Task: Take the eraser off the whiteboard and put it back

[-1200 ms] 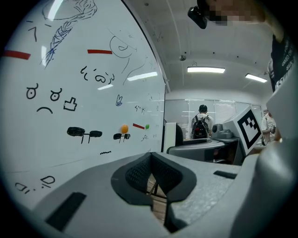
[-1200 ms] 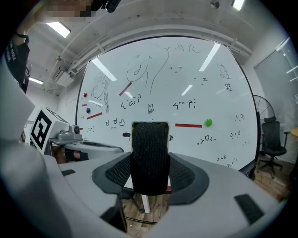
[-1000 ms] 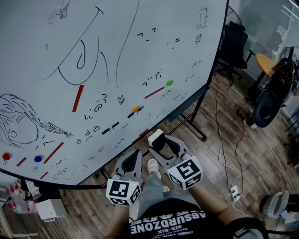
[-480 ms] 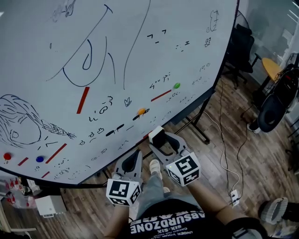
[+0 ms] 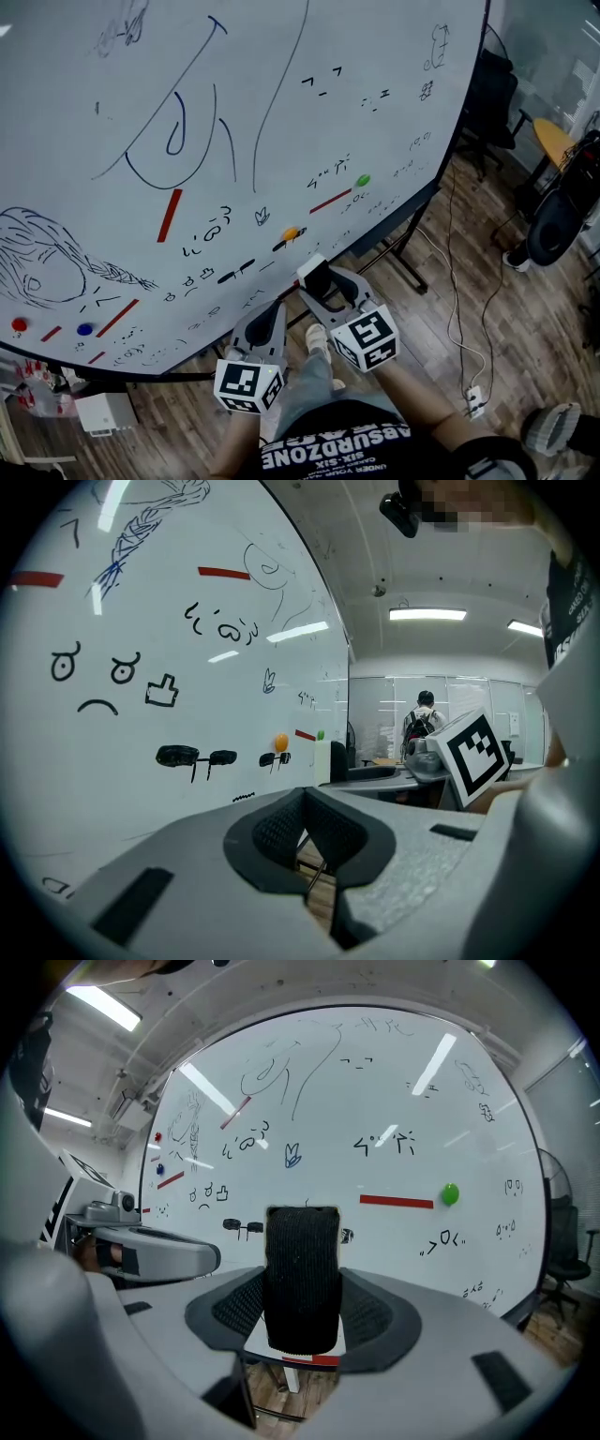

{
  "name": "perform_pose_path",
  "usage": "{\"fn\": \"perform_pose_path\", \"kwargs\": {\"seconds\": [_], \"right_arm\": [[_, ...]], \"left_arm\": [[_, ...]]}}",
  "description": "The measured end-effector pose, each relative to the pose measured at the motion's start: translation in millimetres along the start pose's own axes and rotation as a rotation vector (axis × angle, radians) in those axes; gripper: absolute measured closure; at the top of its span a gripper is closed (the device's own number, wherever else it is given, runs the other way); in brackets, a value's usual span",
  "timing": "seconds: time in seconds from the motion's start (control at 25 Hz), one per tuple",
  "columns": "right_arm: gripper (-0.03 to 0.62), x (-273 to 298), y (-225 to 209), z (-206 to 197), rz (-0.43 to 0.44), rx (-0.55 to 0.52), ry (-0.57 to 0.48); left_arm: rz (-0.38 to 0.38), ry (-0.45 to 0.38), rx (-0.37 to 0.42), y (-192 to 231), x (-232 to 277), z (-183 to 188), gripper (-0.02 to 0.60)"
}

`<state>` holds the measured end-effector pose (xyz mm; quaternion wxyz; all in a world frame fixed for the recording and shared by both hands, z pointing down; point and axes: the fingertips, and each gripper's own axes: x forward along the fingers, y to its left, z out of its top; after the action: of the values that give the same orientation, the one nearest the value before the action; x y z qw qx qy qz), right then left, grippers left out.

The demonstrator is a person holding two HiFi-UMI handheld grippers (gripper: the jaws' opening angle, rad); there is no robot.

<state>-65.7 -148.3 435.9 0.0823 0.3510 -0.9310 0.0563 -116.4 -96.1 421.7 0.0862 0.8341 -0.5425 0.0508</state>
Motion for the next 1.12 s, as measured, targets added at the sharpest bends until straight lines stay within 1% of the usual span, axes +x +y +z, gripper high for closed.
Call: {"fn": "perform_pose_path", "kwargs": {"seconds": [0.52,1.12], "right_arm": [[0.361,31.3,-3.4,-9.5,0.039,0.017,0.033],[0.362,60.4,-10.6,-18.1,0.053,0.033,0.061]], "left_arm": [[0.056,0.010,-0.006,19.8,1.8,0.4,0.575],[0.094,0.023,-0.023,38.5,6.3,-2.3,0.575]]}}
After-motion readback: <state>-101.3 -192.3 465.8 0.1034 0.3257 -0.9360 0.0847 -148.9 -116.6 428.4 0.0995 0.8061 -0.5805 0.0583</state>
